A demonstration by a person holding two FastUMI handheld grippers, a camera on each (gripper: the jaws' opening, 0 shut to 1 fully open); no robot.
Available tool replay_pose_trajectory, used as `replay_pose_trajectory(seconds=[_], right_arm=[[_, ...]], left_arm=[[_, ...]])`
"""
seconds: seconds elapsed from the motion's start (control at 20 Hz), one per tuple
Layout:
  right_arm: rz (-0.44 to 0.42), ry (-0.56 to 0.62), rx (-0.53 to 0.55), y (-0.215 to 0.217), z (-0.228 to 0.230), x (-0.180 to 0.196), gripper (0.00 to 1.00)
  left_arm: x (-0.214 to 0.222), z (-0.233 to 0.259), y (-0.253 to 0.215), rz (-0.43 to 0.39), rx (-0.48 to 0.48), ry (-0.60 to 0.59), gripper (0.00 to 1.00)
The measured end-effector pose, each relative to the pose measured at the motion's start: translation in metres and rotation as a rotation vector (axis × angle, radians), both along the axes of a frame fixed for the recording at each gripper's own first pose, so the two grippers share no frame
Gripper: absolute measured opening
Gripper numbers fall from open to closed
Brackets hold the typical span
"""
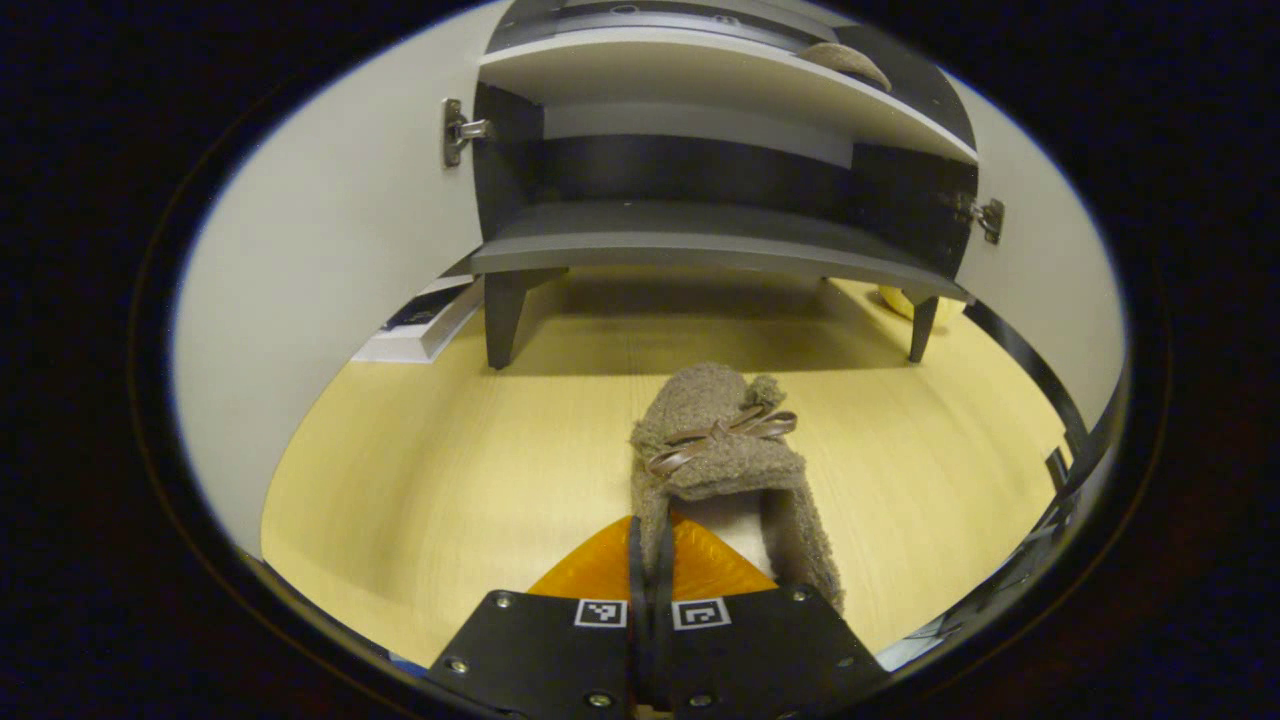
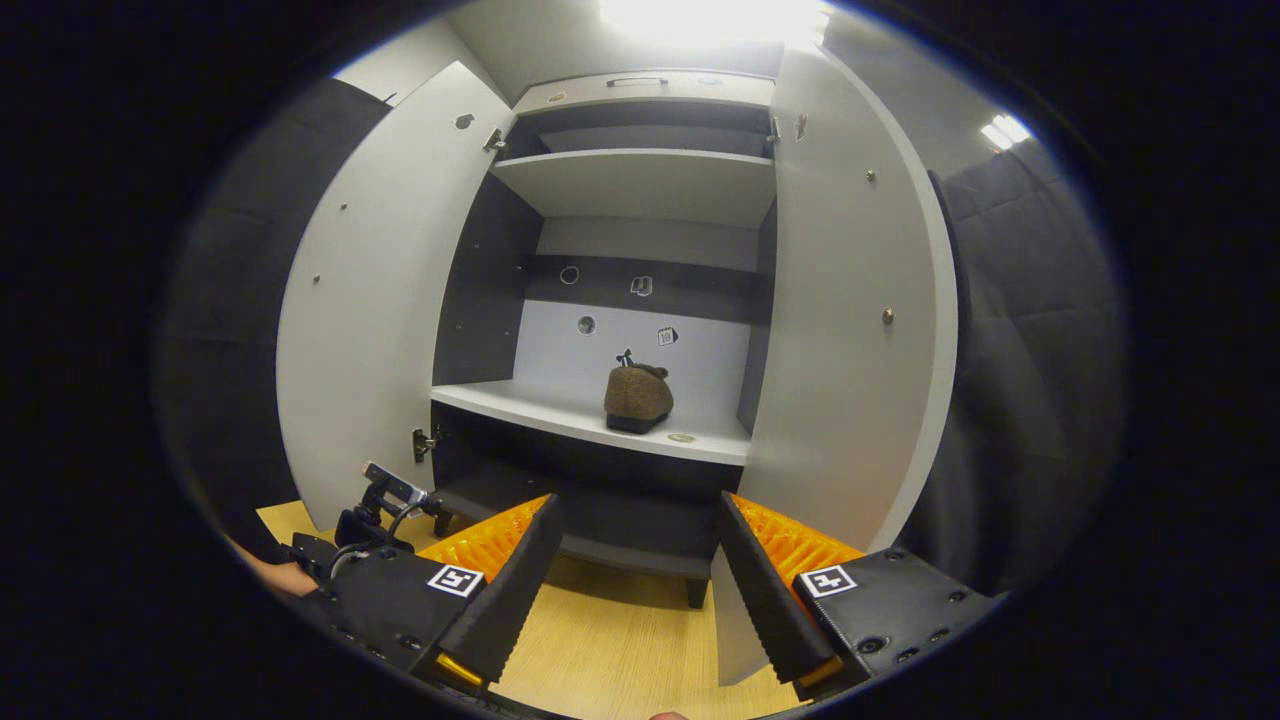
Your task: Grab one shoe with the right hand and put it into the shoe cabinet, grab the other shoe with the left hand and put it into the shoe cabinet; then close the right door with the right hand and the left door with the left hand.
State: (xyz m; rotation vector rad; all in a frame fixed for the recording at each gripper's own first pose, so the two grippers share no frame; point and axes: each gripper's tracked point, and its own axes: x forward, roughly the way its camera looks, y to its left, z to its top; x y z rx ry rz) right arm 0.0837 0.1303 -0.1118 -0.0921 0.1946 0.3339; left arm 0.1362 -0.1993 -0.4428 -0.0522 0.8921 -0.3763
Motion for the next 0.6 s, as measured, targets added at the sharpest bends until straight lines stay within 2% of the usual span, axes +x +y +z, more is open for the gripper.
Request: replay_pose_trajectory(seconds=[0.2,0.3,0.6], right_arm=[[0.008,-0.006,0.006,0.001,0.005,-0.003,0.99],[0.015,-0.014,0.005,0.004,0.007,-0.005,0.99],[0.043,-0.027,-0.004,0.01,0.012,-0.015,0.99]], left_arm=[[0.016,0.016,0.006,-0.016,0.024,-0.058,0.01],[0.014,0.022,0.002,-0.019,0.002,-0.076,0.01],[0.019,0.081,0.012,-0.006,-0.02,-0.193,0.01]])
